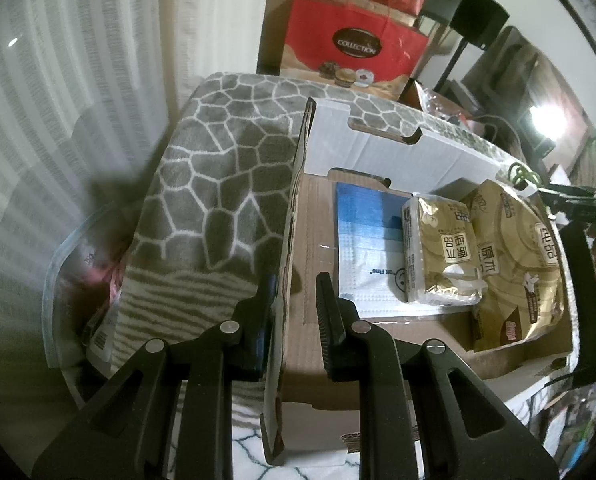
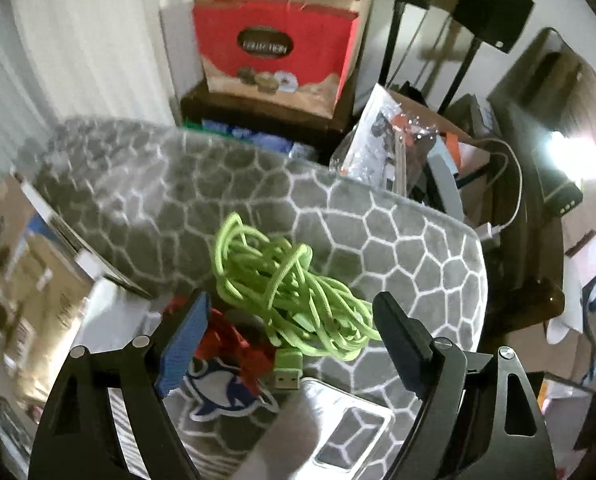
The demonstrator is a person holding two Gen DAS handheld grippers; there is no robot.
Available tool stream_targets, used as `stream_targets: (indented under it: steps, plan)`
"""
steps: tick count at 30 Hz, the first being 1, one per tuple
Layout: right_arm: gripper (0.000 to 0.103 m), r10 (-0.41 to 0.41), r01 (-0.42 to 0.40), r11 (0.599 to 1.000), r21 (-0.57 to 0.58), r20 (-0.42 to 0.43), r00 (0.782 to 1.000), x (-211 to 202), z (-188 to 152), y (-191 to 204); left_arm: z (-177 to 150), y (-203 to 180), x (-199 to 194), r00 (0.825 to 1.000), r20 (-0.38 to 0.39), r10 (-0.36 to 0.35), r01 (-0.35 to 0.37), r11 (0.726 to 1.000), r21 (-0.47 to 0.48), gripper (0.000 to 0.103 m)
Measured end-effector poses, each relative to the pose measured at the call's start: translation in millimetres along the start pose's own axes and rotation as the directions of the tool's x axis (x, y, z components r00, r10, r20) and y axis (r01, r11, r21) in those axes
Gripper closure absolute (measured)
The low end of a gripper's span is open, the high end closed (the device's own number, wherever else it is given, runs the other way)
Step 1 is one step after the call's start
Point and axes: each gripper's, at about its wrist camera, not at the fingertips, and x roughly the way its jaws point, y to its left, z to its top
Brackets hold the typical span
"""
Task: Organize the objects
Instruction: 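Grasp the green braided cable bundle with the right tool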
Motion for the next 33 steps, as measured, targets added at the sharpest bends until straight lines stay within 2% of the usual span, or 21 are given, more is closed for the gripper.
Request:
stream_targets:
  steps: [3, 6, 8, 10, 13, 19, 26, 33]
  plan:
    - [0.021, -0.02, 0.02, 1.0, -0.004, -0.011, 1.0, 8, 0, -1, 0, -1, 0, 1.0, 0.0, 0.001, -0.001, 1.0, -0.001, 0.086]
    - [0.03, -0.005, 0.005, 1.0, 0.004, -0.017, 1.0, 13, 3, -1, 0, 0, 0, 1.0, 0.0, 0.002, -0.002, 1.0, 0.002, 0.086]
    - [0.042, 0.001, -0.001, 1.0, -0.002, -0.014, 1.0, 14, 3, 1, 0, 0, 0, 1.0, 0.0, 0.001, -0.001, 1.0, 0.0, 0.086]
    - [0.074, 0.007, -0.007, 1.0, -0.005, -0.014, 1.0, 14, 3, 3, 0, -1, 0, 1.0, 0.0, 0.001, -0.001, 1.0, 0.0, 0.086]
    - [0.085, 0.024, -0.024, 1.0, -0.002, -0.002, 1.0, 9, 3, 4, 0, 0, 0, 1.0, 0.001, 0.003, -0.003, 1.0, 0.001, 0.086]
    - [0.089, 0.029, -0.031, 0.998, 0.051, 0.036, 0.999, -9, 4, -2, 0, 0, 0, 1.0, 0.0, 0.001, -0.001, 1.0, -0.001, 0.086]
    - [0.089, 0.094, -0.106, 0.989, 0.099, 0.116, 0.989, -55, 12, 5, 0, 0, 0, 1.0, 0.0, -0.002, 0.002, 1.0, -0.005, 0.086]
    - [0.089, 0.238, -0.252, 0.961, 0.109, 0.127, 0.963, -100, 21, 53, -1, 0, -1, 1.0, 0.0, -0.01, 0.01, 1.0, -0.012, 0.086]
